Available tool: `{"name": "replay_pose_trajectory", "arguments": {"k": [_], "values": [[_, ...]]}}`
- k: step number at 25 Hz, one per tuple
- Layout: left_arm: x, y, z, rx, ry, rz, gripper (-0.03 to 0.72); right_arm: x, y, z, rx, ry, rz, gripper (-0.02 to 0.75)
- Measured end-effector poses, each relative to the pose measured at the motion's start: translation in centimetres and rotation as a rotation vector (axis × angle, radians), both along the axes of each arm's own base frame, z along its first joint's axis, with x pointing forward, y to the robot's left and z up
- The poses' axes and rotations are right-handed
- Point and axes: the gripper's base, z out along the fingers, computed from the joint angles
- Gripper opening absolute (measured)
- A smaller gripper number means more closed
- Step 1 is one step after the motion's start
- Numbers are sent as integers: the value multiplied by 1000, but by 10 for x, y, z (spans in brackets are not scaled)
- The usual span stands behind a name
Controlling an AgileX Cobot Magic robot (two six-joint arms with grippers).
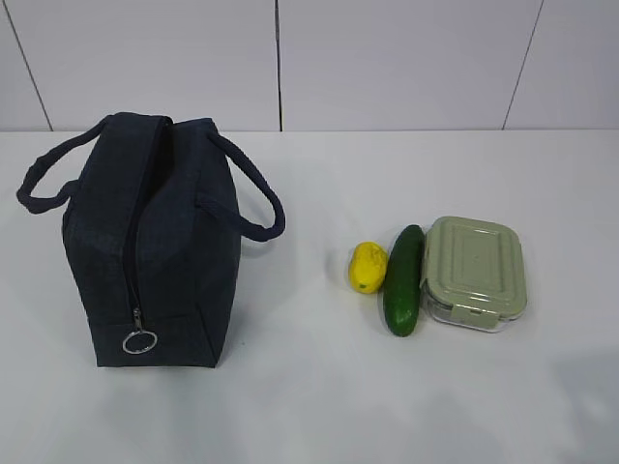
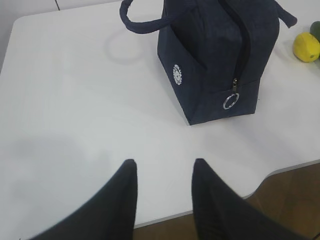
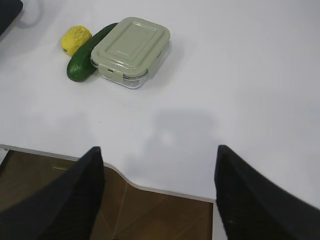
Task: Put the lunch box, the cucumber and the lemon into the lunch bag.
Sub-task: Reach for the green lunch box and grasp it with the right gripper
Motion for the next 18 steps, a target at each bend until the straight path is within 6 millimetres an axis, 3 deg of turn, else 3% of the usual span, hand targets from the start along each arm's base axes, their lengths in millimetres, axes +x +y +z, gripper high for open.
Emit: {"name": "replay_pose_trajectory", "arguments": {"k": [18], "values": [[0, 0, 0, 0, 0, 0, 236, 0, 0, 0, 0, 0, 0, 533]]}}
